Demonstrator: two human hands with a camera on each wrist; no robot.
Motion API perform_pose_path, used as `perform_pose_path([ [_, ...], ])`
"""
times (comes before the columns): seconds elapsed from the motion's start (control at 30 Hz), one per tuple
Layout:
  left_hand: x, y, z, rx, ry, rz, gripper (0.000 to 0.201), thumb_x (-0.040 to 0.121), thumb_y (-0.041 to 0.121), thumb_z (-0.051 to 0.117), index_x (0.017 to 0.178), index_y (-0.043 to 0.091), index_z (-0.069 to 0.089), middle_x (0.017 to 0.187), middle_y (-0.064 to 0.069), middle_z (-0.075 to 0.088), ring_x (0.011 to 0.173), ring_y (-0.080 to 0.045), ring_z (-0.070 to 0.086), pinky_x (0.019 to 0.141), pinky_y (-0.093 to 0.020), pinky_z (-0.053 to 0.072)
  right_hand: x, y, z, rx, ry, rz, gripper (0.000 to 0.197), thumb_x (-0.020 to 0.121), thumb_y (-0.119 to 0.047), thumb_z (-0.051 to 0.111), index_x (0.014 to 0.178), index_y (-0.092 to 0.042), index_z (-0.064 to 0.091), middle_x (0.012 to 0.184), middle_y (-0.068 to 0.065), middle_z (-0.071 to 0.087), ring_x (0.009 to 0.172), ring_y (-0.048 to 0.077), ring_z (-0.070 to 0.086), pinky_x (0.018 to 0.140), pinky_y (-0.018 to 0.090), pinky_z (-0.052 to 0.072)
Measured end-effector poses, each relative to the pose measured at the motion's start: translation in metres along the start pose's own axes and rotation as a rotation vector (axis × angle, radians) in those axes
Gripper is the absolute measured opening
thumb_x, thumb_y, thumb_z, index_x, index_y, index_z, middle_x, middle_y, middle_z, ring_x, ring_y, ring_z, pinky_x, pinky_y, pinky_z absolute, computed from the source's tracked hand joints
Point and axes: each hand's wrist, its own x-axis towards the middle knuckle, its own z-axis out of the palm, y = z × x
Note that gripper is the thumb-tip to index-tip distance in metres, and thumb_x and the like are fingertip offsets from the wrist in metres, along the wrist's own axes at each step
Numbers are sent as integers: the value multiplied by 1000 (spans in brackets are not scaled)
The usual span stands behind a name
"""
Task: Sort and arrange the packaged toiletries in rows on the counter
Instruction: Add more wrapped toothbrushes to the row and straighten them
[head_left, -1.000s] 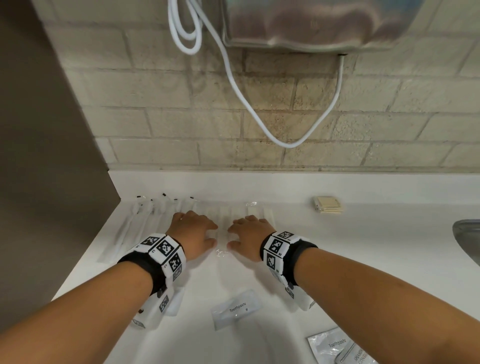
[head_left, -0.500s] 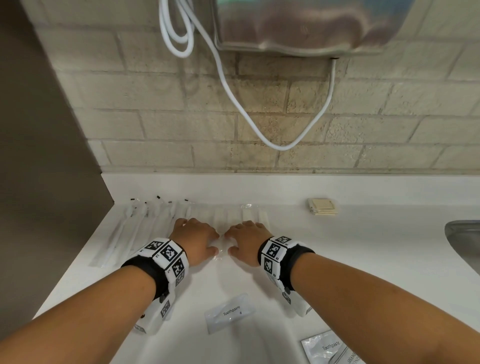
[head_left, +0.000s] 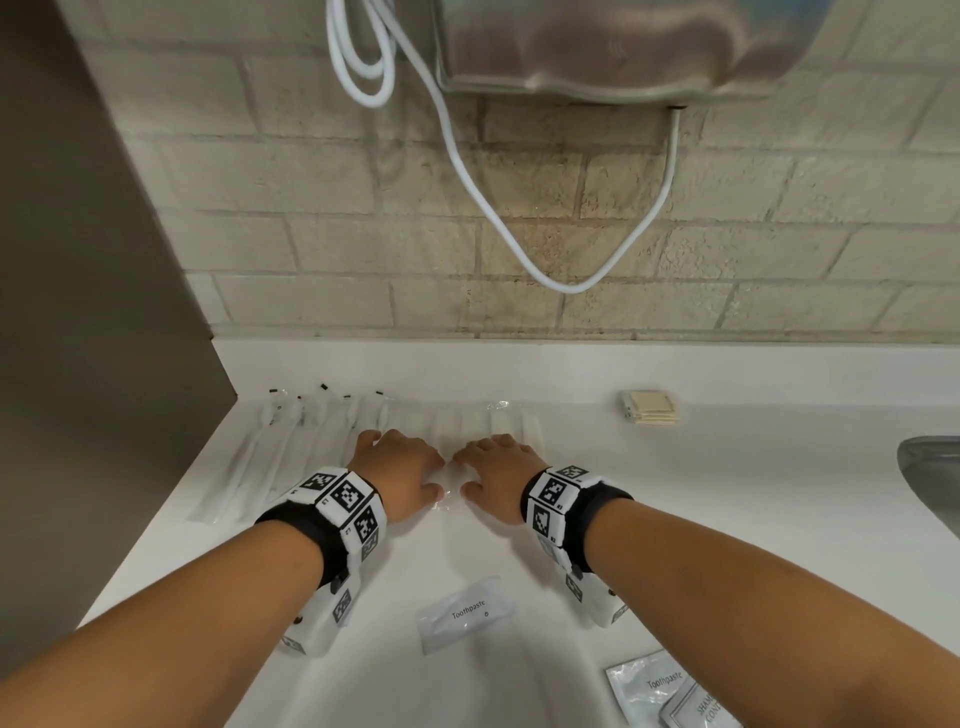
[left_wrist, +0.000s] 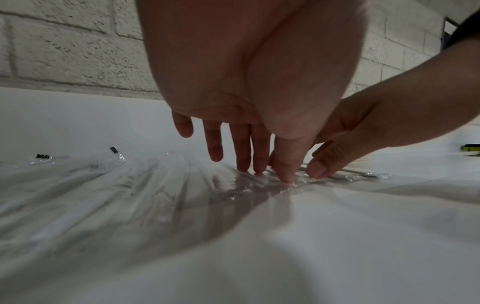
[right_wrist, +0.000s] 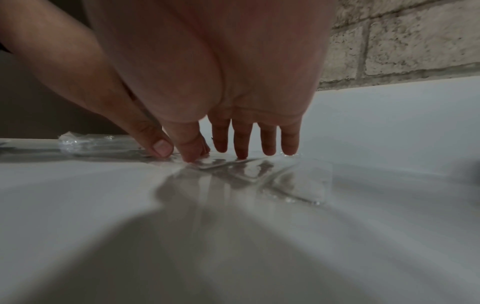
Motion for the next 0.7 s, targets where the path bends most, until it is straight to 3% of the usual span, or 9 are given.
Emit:
perform_pose_path([
  [0.13,0,0,2,-4,4,-5,42,91,48,44,130,34,53,135,10,55,129,-20,44,111,-43,22,0,1,2,-2,-2,-10,49,96,-33,43,144,-25,37,152,1,33,142,28,22,115,44,21],
  [0.57,3,-1,2,-7,3,-12,42,91,51,45,128,35,53,132,11,56,129,-20,43,112,-44,21,-2,2,-1,-16,-7,-12,52,97,-31,42,147,-24,33,156,1,27,145,28,16,117,45,17],
  [0.7,3,-1,0,-37,8,-28,45,91,51,44,134,37,50,140,11,51,134,-19,39,113,-44,18,-5,2,-2,-6,16,-9,51,96,-32,43,146,-26,33,155,2,27,144,28,19,116,44,18],
])
